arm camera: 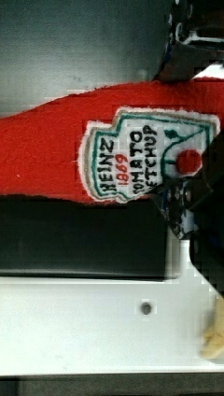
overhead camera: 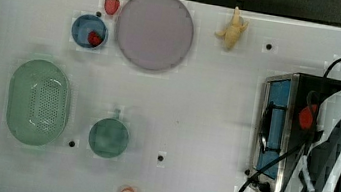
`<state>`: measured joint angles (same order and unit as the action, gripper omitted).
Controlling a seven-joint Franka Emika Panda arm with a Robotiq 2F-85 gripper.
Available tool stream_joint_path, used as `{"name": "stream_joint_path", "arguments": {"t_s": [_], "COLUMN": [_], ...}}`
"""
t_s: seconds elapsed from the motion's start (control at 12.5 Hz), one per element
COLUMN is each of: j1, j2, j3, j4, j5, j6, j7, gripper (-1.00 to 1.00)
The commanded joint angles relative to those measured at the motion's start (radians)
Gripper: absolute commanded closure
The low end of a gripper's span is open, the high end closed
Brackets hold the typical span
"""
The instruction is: Pick Ketchup from oven and place it on table.
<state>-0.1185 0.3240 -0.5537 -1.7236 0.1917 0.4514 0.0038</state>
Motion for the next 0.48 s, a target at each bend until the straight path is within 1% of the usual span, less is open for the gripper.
{"name": "stream_joint_path", "arguments": {"t_s": [0.08,0.16,0.32,0.48], "j1": [0.109,0.136,0.18,0.21], "j2": [-0.15,-0.183,-0.237,-0.271], "j3": [0.04,0.068,0.138,0.215], "j4": [0.056,0.056,0.055,0.05], "j5": [-0.114,-0.13,-0.132,-0.132], "j6": [-0.086,-0.144,-0.253,-0.31], "j7": [-0.043,-0.043,-0.043,-0.042], "gripper": [-0.26,-0.26,-0.26,-0.26]}}
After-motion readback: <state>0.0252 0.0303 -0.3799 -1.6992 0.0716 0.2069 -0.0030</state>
